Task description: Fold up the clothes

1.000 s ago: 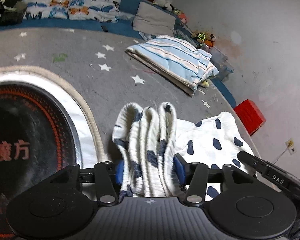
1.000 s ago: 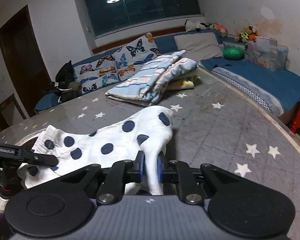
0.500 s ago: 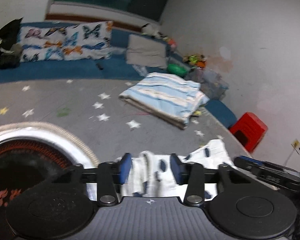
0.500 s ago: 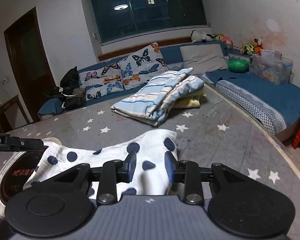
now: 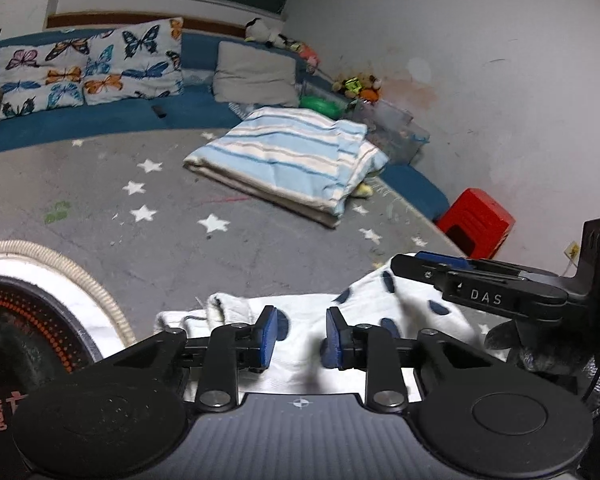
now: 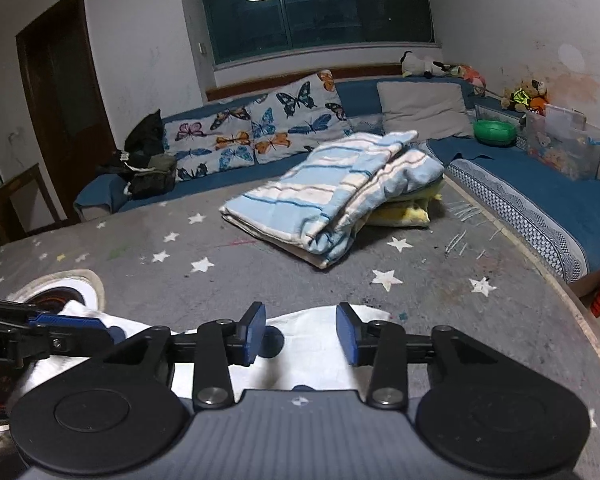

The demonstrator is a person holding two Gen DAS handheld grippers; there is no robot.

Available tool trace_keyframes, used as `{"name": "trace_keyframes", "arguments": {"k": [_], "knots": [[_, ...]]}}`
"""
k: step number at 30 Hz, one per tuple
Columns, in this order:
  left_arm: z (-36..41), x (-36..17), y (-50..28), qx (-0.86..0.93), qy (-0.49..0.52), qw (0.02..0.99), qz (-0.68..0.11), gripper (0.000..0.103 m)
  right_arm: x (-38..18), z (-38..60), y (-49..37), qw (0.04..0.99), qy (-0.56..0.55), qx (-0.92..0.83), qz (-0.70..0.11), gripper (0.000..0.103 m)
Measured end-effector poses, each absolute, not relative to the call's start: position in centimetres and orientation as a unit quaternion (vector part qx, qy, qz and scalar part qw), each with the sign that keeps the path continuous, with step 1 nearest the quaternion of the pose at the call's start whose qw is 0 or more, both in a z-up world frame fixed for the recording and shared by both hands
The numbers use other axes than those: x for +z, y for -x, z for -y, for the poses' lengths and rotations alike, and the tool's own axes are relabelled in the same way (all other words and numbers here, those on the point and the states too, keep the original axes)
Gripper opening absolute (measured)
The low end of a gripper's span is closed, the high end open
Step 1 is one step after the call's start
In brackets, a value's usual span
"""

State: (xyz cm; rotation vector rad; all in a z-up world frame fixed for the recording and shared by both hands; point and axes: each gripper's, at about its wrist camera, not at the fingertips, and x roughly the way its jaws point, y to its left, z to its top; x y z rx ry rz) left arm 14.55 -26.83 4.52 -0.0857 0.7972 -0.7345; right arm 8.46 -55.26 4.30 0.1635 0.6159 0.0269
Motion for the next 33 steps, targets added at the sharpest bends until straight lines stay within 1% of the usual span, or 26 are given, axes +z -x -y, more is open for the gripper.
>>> {"name": "trace_keyframes", "arguments": {"k": [6,12,14,17,19,21,23,26,33], "knots": [[26.0,3.4,-15.1,-0.34,0.053,0.853,-0.394,0.028,2.5,55.7,-9.4,0.94,-0.094,0.014,-0.327,0.042],[25.9,3.8,-14.7,-0.341,0.054,0.854,-0.389,0.03,3.6,55.2,-8.7,0.945,-0.079,0.024,-0.315,0.057],[25.7,4.0,-14.4,-0.341,0.055,0.855,-0.387,0.031,4.1,54.9,-8.2,0.947,-0.073,0.025,-0.311,0.071],[25.3,4.2,-13.8,-0.343,0.056,0.856,-0.383,0.031,4.9,54.2,-6.9,0.949,-0.065,0.037,-0.306,0.084],[25.0,4.3,-13.3,-0.347,0.057,0.855,-0.381,0.031,5.3,53.7,-5.9,0.95,-0.058,0.046,-0.304,0.091],[24.8,4.3,-12.8,-0.351,0.058,0.855,-0.379,0.031,5.4,53.1,-4.9,0.95,-0.052,0.055,-0.303,0.094],[24.6,4.4,-12.2,-0.355,0.057,0.854,-0.376,0.031,5.5,52.6,-4.0,0.95,-0.05,0.066,-0.302,0.101],[24.4,4.4,-11.2,-0.362,0.054,0.852,-0.374,0.032,5.4,52.0,-2.3,0.95,-0.055,0.08,-0.296,0.103],[24.1,4.0,-9.9,-0.368,0.047,0.851,-0.373,0.036,4.7,51.3,-0.1,0.949,-0.062,0.101,-0.294,0.103]]}}
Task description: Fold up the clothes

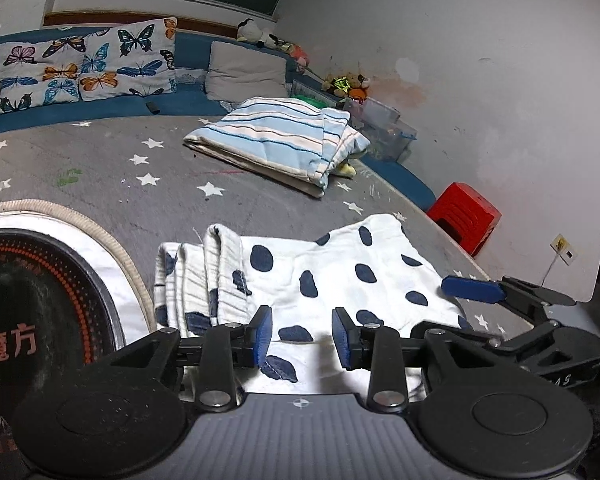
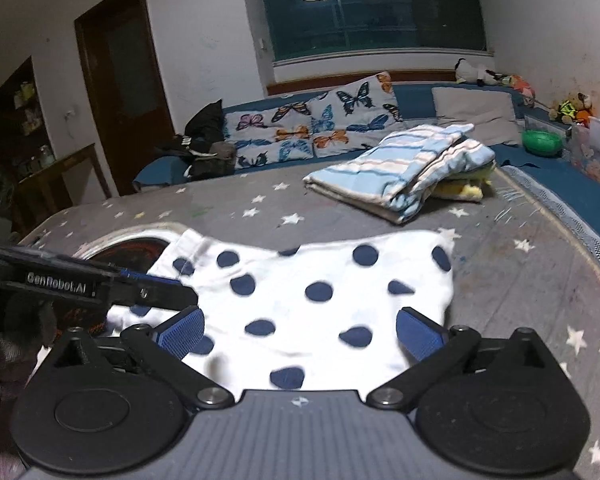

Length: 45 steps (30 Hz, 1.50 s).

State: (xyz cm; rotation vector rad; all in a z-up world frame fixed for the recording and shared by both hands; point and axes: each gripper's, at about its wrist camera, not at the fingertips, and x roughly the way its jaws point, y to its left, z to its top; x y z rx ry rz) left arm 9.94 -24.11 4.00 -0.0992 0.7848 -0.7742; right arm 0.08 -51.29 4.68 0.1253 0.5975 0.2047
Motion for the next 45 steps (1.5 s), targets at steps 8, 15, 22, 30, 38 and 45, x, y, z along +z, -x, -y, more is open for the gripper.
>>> {"name": "trace_keyframes", "arguments": {"k": [8,15,22,30,38,45], "knots": [[23.9,4.0,-10.0,-0.362,0.053,0.852,-0.374,0.036,2.9,52.4,0.3,0.941,-0.078,0.082,-0.318,0.103],[23.9,4.5,-10.2,-0.357,0.06,0.855,-0.37,0.042,3.9,52.8,0.3,0.947,-0.082,0.089,-0.297,0.103],[23.7,4.5,-11.0,-0.346,0.072,0.857,-0.374,0.043,3.9,52.4,-2.2,0.946,-0.083,0.1,-0.298,0.103],[23.6,4.4,-11.0,-0.344,0.074,0.858,-0.374,0.043,3.2,53.7,-2.2,0.94,-0.095,0.078,-0.317,0.103],[23.6,5.3,-8.4,-0.364,0.044,0.862,-0.351,0.046,4.0,52.4,0.7,0.947,-0.035,0.06,-0.315,0.103],[23.6,4.5,-6.2,-0.364,-0.005,0.868,-0.337,0.046,3.0,51.7,2.9,0.947,0.011,0.032,-0.321,0.103]]}}
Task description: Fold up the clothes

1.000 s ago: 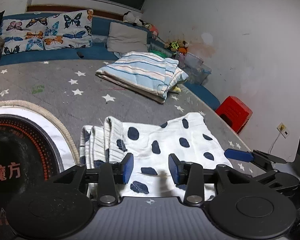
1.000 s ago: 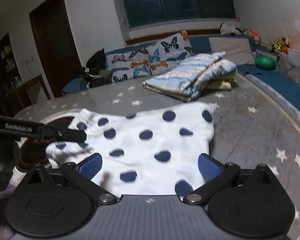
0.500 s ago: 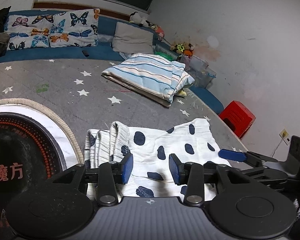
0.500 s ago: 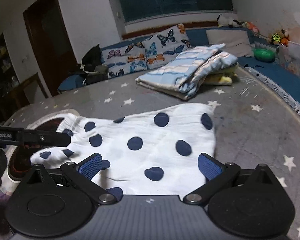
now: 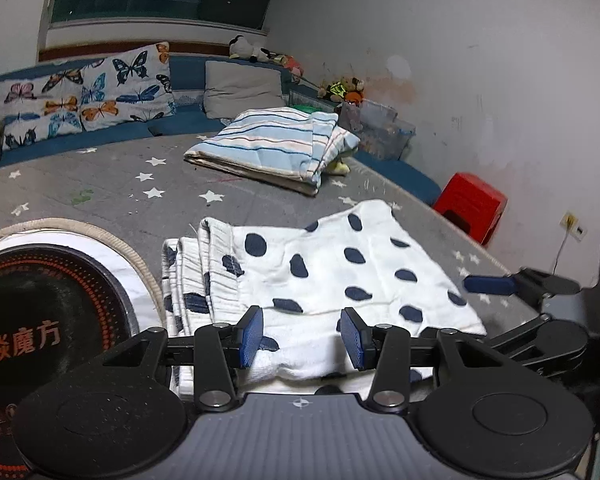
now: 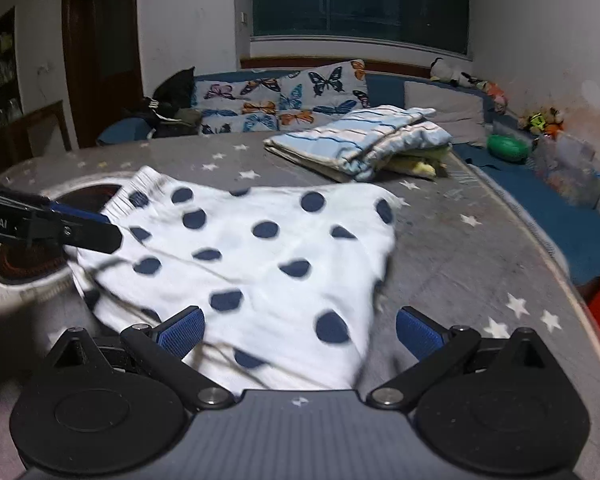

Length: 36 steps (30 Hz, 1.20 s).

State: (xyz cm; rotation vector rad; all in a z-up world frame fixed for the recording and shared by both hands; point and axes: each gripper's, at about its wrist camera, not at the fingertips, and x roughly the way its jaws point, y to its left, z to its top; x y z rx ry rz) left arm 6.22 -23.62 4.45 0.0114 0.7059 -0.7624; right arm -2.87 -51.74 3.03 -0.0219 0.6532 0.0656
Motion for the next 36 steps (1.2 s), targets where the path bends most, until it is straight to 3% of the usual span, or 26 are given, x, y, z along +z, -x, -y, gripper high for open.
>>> {"name": "trace_keyframes", "arguments": {"k": [6,9,24,36], "knots": [[23.6,4.5,-5.6,-0.358,-0.019,0.875,-0.325,0.046,2.8,53.3,4.6,0.945,0.009,0.0,-0.327,0.103],[23.3,4.8,-5.0,-0.356,-0.018,0.879,-0.315,0.052,3.1,54.2,5.2,0.948,-0.002,-0.012,-0.319,0.103],[21.2,4.4,-5.0,-0.322,0.003,0.888,-0.328,0.052,2.5,56.0,5.4,0.946,-0.03,-0.06,-0.317,0.103],[20.0,4.6,-2.8,-0.314,0.004,0.889,-0.334,0.075,3.8,52.9,8.0,0.956,-0.044,-0.025,-0.29,0.103]]}}
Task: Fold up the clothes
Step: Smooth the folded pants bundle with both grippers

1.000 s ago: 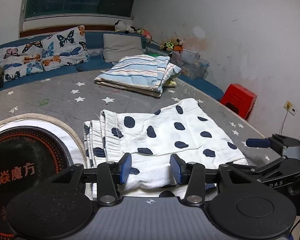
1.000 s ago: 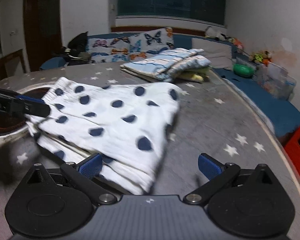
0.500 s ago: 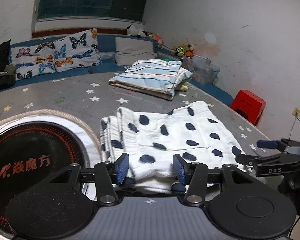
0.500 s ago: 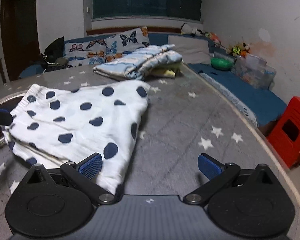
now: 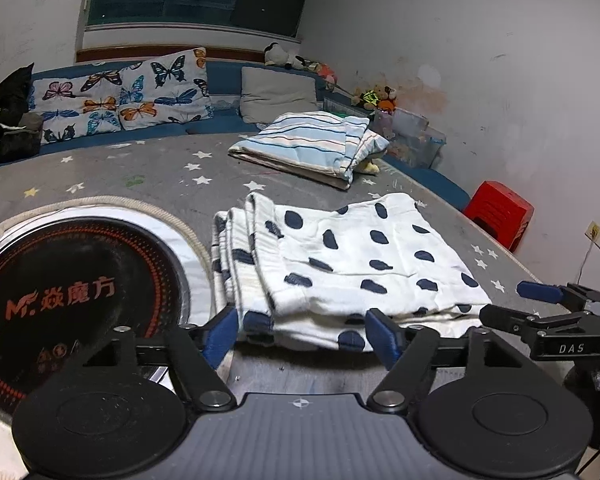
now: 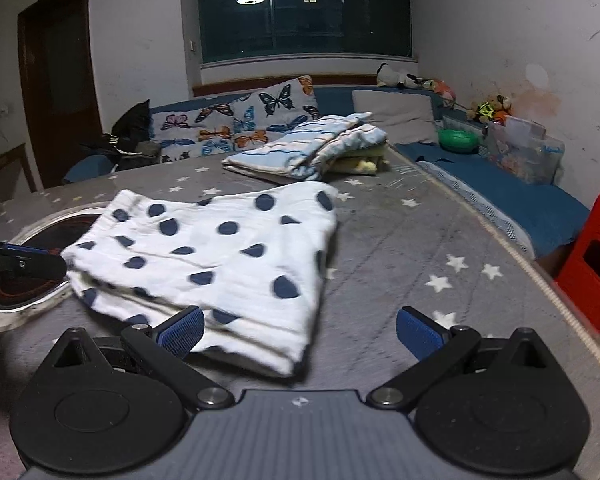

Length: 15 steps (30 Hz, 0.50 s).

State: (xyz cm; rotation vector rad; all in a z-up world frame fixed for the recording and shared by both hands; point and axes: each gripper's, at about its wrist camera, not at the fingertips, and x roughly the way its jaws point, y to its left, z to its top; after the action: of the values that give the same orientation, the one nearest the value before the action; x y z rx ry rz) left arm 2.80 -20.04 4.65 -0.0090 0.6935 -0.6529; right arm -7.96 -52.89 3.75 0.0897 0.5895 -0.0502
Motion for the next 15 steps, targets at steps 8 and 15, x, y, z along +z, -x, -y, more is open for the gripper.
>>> {"name": "trace_keyframes", "arguments": {"k": [8,15], "knots": [[18.7,4.4,-1.4,-0.307,0.003,0.892,-0.334,0.1,3.1,50.2,8.6,0.954,-0.058,-0.007,-0.295,0.103],[17.7,4.1,-0.3,-0.302,0.001,0.892,-0.336,0.103,2.9,48.3,9.4,0.953,-0.055,-0.003,-0.298,0.103]]}}
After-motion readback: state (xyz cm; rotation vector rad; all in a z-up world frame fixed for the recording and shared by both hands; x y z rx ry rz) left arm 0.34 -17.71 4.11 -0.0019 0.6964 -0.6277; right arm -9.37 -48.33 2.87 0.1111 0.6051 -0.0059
